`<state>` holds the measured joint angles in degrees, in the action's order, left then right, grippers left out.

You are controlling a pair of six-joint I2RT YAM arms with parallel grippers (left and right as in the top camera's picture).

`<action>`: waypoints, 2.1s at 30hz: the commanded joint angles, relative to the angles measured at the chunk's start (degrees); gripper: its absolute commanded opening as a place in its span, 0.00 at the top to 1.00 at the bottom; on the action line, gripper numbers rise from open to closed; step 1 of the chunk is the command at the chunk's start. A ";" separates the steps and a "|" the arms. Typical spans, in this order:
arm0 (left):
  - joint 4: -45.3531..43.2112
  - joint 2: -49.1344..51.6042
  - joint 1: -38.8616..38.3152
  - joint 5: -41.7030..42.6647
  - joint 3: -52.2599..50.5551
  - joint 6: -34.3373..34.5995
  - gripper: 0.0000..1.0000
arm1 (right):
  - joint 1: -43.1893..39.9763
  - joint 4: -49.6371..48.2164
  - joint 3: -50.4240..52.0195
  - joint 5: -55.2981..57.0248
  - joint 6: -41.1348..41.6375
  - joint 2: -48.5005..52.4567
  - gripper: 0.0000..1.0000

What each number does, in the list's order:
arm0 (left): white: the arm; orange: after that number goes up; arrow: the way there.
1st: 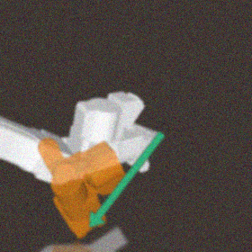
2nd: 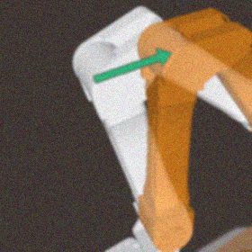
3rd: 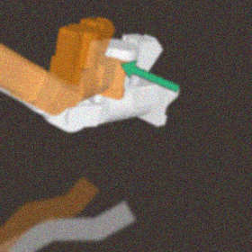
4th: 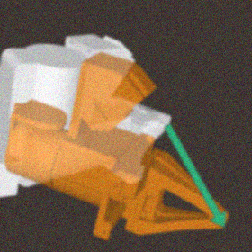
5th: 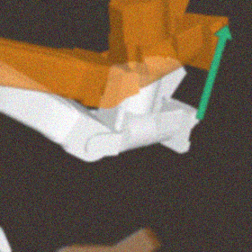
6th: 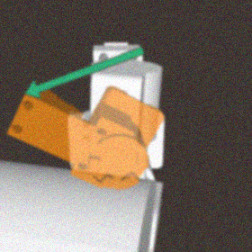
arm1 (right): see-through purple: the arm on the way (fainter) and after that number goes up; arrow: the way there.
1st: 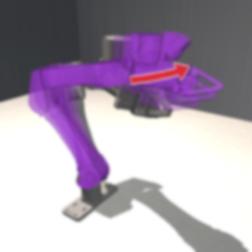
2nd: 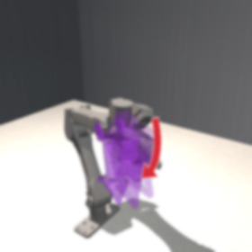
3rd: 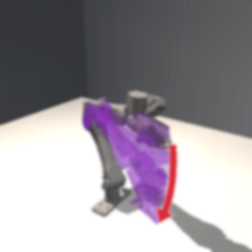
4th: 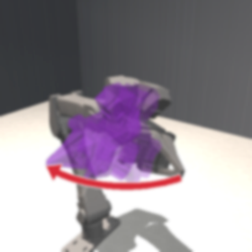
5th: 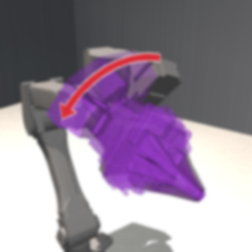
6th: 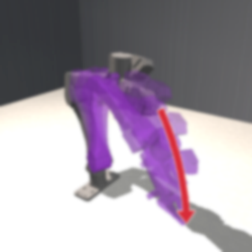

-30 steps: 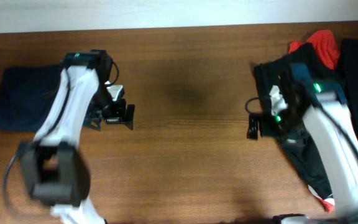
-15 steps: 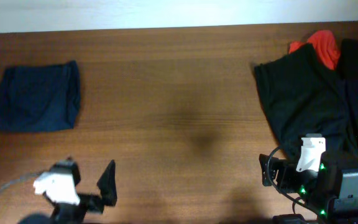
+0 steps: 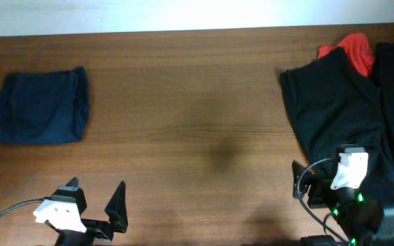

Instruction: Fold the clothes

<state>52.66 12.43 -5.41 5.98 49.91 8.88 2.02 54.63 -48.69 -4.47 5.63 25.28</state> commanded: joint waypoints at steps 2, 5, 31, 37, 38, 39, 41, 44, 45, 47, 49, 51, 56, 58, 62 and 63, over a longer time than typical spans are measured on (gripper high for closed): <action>-0.11 -0.17 -0.11 0.24 -0.42 0.52 0.01 | -0.17 -13.44 14.16 2.36 -5.44 -12.76 0.01; -0.11 -0.17 -0.11 0.24 -0.42 0.52 0.01 | -0.17 -27.67 28.39 2.38 -5.44 -24.61 0.01; -0.11 -0.17 -0.11 0.24 -0.42 0.52 0.01 | -0.17 -50.34 48.37 2.16 -8.22 -25.03 0.01; -0.07 -0.17 -0.11 0.24 -0.42 0.50 0.01 | -0.17 -50.34 48.37 2.16 -8.22 -25.03 0.01; -0.04 -0.17 -0.11 0.22 -0.42 0.50 0.01 | -0.17 -50.34 48.37 2.16 -8.22 -25.03 0.01; 0.13 -0.20 -0.11 0.00 -0.46 0.48 0.01 | -0.17 -50.34 48.37 2.16 -8.22 -25.03 0.01; 0.83 -1.40 -0.07 -4.96 -1.99 0.50 0.01 | -0.17 -50.34 48.37 2.16 -8.20 -25.03 0.01; -2.01 -7.13 0.48 -10.34 -11.87 0.50 0.01 | -0.17 -50.34 48.37 2.16 -8.22 -25.03 0.01; -4.17 -9.31 0.48 -10.58 -15.47 0.48 0.01 | -0.17 -50.34 48.37 2.16 -8.22 -25.03 0.01; -9.55 -12.15 0.48 -10.32 -21.77 0.52 0.01 | -0.17 -50.31 48.37 2.16 -8.22 -25.03 0.01; -20.57 -12.13 0.48 -10.43 -29.86 0.50 0.01 | -0.17 -50.34 48.37 2.16 -8.22 -25.03 0.01; -32.09 -12.13 0.48 -11.32 -36.94 0.50 0.01 | -0.17 -50.34 48.37 2.16 -8.22 -25.03 0.01; -48.37 -12.15 0.42 -11.41 -49.33 0.50 0.01 | -0.17 -50.34 48.37 2.16 -8.22 -25.03 0.01; -48.39 -12.15 0.42 -11.39 -49.35 0.52 0.01 | -0.17 -50.34 48.37 2.16 -8.22 -25.03 0.01; -48.39 -12.15 0.42 -11.39 -49.35 0.52 0.01 | -0.17 -50.34 48.37 2.16 -8.22 -25.03 0.01; -48.37 -12.13 0.42 -11.39 -49.35 0.50 0.01 | -0.17 -50.34 48.37 2.16 -8.22 -25.03 0.01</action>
<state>4.43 0.67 -5.23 -4.82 0.84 9.10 2.00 3.97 -0.58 -2.59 -2.20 0.69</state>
